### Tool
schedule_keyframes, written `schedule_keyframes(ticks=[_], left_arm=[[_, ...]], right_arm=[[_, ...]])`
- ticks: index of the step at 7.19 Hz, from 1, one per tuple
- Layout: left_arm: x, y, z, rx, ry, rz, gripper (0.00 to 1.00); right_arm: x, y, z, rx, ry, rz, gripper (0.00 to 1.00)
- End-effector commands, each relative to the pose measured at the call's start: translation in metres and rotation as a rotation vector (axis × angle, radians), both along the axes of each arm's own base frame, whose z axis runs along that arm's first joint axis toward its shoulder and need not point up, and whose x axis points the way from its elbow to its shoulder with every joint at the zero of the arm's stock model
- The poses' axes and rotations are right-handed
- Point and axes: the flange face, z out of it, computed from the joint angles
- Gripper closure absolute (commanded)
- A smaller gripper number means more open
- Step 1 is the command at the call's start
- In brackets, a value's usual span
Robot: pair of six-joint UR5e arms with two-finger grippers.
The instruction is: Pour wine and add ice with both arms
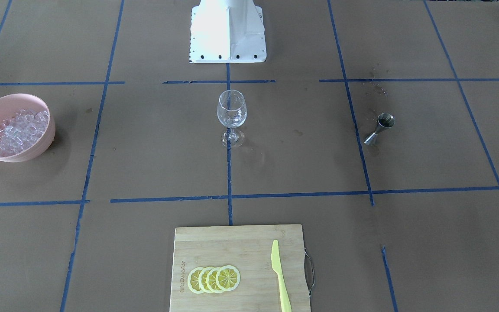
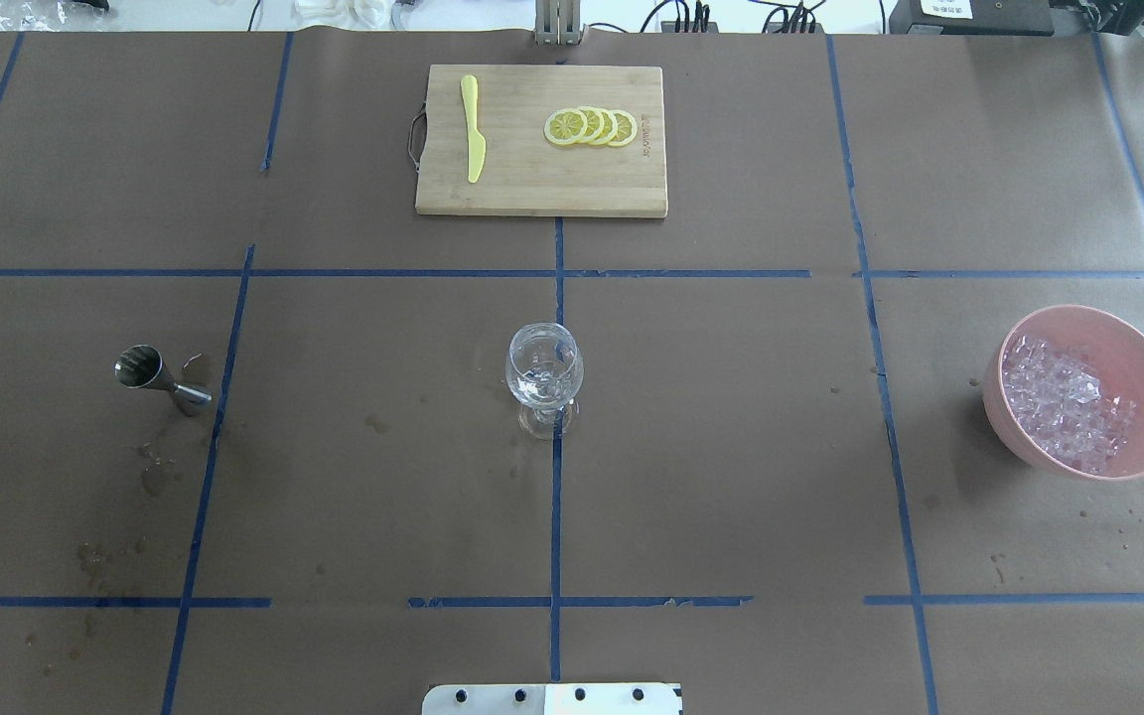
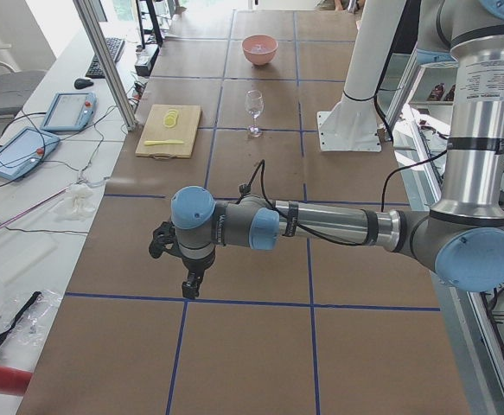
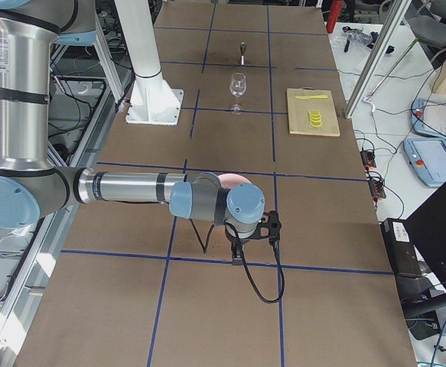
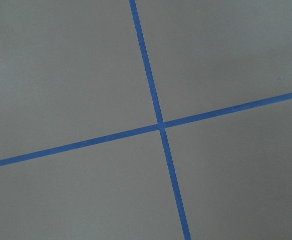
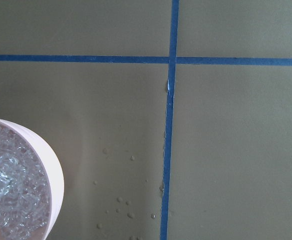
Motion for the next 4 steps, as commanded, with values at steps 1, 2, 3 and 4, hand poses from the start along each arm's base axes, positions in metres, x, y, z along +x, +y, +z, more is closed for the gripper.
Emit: schedule_keyframes(ticks=[1,2,3,4], left_arm=[[0.0,-0.001,-0.027,0.052,0.002,-0.003,0.0],[0.0,-0.003,-0.08,0.141,0.004,-0.018,0.0],[0.009,-0.009,-0.143,0.158,0.043,-0.108,0.0],[0.074,-0.017,-0.216,0.146,0.137,-0.108,0.0]], right_arm=[[0.0,-0.001,-0.002,-0.001,0.0,0.005,0.0],[-0.001,-0.002,-0.004,0.0,0.0,0.005,0.0],[-0.001,-0.002,-0.005,0.003,-0.001,0.005,0.0],[0.0,-0.002,-0.005,0.001,-0.001,0.006,0.0]])
